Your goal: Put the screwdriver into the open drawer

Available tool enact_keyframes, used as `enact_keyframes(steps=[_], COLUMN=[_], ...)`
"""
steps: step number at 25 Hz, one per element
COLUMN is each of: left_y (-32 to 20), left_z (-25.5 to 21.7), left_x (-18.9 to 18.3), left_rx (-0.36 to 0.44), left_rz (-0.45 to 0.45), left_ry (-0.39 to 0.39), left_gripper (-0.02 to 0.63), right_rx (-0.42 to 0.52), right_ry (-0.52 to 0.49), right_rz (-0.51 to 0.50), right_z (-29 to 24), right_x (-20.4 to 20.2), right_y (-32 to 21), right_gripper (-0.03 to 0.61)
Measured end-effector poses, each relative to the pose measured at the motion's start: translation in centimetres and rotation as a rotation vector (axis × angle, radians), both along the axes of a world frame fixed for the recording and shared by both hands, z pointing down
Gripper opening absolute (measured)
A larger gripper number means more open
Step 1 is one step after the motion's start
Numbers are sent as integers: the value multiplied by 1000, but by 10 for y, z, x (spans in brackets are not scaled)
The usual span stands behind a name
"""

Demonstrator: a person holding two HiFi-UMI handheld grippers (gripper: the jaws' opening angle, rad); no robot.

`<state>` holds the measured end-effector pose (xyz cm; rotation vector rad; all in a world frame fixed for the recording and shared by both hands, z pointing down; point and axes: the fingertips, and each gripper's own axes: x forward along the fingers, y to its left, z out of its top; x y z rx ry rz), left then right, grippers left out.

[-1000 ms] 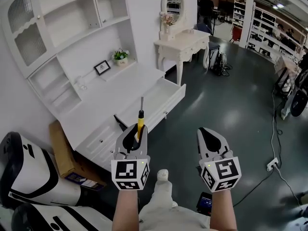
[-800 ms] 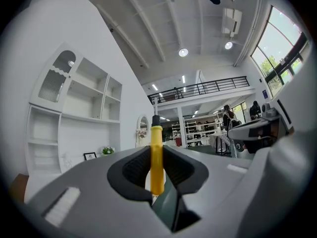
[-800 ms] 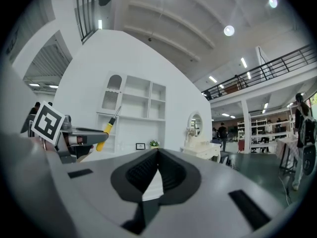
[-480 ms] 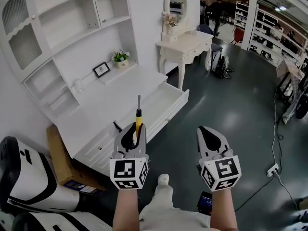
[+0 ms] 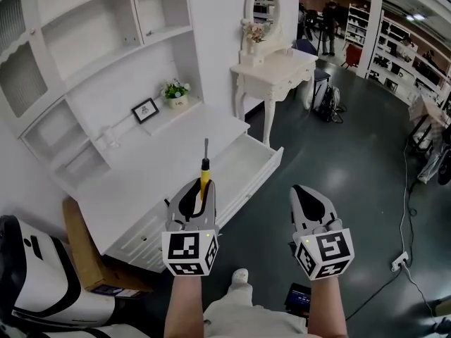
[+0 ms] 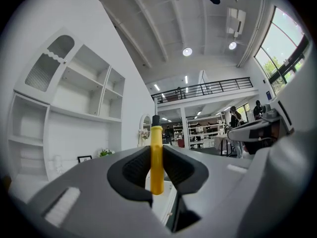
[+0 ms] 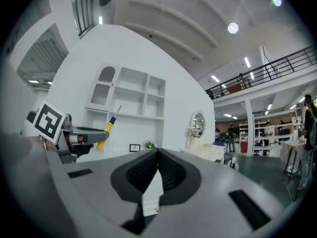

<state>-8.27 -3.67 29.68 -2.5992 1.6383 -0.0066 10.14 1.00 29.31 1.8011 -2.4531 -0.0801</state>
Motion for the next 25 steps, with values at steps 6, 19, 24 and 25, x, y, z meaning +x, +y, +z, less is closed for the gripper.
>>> enact_keyframes(steps=[6, 19, 24, 25], left_y=[-61, -174, -197, -201], left_z=[9, 23, 27, 27], left_x=[-2, -1, -8, -9], left_rx=[-22, -44, -55, -56], left_rz=[12, 42, 41, 41], left_ry=[20, 15, 17, 20], left_gripper=[81, 81, 81, 81], right_rx=[-21, -50, -59, -58], right_ry=[30, 53, 55, 55], right_rz=[-7, 7, 13, 14], right_z=[5, 19, 21, 20], right_x=[-6, -11, -15, -16], right_y=[-61, -174, -202, -206], right_gripper=[8, 6, 8, 8])
